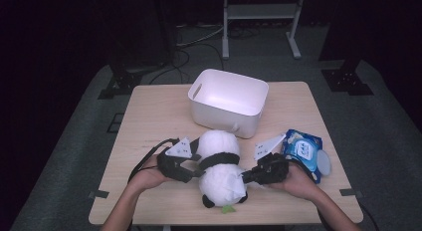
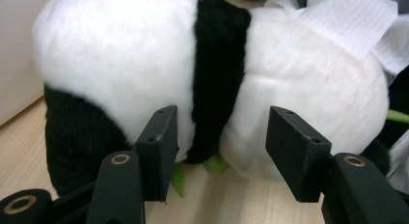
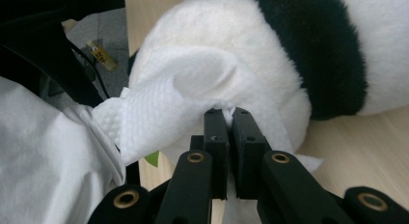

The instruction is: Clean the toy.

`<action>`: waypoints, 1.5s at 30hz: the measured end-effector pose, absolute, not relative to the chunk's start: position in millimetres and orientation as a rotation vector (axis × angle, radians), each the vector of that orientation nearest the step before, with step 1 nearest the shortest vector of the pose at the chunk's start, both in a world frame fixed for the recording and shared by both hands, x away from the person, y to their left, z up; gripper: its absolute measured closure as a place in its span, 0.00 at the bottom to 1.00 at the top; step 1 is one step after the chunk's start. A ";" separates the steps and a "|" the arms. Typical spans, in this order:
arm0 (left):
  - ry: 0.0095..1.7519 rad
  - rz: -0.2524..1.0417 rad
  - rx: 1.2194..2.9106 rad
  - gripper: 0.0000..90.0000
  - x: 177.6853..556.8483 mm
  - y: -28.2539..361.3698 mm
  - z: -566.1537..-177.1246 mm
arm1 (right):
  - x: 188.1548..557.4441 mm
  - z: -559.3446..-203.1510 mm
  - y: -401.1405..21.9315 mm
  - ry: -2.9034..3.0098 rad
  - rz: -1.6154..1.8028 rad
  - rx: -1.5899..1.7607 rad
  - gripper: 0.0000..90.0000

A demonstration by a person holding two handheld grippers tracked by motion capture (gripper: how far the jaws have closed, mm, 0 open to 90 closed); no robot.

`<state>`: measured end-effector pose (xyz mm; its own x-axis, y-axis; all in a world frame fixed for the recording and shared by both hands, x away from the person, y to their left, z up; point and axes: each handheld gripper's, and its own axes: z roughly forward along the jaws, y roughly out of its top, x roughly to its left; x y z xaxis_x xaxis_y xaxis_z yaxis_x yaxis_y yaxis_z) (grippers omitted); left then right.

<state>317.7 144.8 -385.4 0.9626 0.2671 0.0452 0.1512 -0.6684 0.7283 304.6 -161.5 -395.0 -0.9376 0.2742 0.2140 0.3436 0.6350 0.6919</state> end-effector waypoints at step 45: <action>0.244 0.138 2.316 0.50 304.0 139.3 -390.4 | 357.2 -363.2 -140.3 -2.901 -1.323 -0.701 0.95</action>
